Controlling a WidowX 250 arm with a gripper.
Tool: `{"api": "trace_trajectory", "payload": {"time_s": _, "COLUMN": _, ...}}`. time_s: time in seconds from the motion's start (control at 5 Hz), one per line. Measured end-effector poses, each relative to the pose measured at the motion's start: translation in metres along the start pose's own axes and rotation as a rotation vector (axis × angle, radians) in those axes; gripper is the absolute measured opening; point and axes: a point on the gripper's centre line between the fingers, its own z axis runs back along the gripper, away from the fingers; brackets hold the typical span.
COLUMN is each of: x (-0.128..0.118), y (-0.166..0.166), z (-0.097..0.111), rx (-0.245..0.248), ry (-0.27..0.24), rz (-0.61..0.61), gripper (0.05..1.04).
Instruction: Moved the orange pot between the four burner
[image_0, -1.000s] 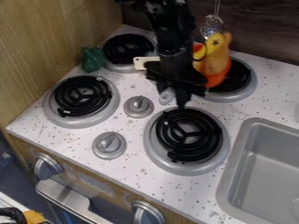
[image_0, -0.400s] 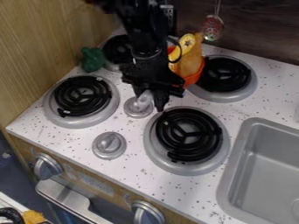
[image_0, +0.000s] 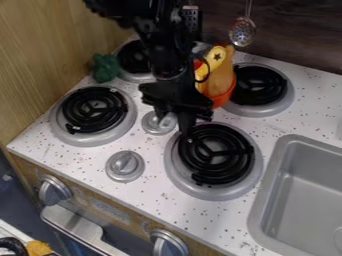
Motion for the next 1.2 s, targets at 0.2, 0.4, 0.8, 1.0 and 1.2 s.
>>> {"api": "trace_trajectory", "payload": {"time_s": 0.2, "x": -0.001, "y": 0.004, "z": -0.004, "rx": 0.015, "ry": 0.011, "rz": -0.015, "gripper": 0.37}}
{"api": "trace_trajectory", "payload": {"time_s": 0.4, "x": 0.0, "y": 0.008, "z": -0.012, "rx": 0.011, "ry": 0.003, "rz": 0.0, "gripper": 0.37}}
{"api": "trace_trajectory", "payload": {"time_s": 0.8, "x": -0.001, "y": 0.013, "z": -0.016, "rx": 0.012, "ry": -0.009, "rz": 0.013, "gripper": 0.37}}
{"api": "trace_trajectory", "payload": {"time_s": 1.0, "x": -0.009, "y": 0.019, "z": -0.018, "rx": 0.017, "ry": 0.018, "rz": 0.035, "gripper": 0.37}}
{"api": "trace_trajectory", "payload": {"time_s": 1.2, "x": -0.014, "y": 0.02, "z": -0.019, "rx": 0.025, "ry": 0.027, "rz": 0.087, "gripper": 0.37}}
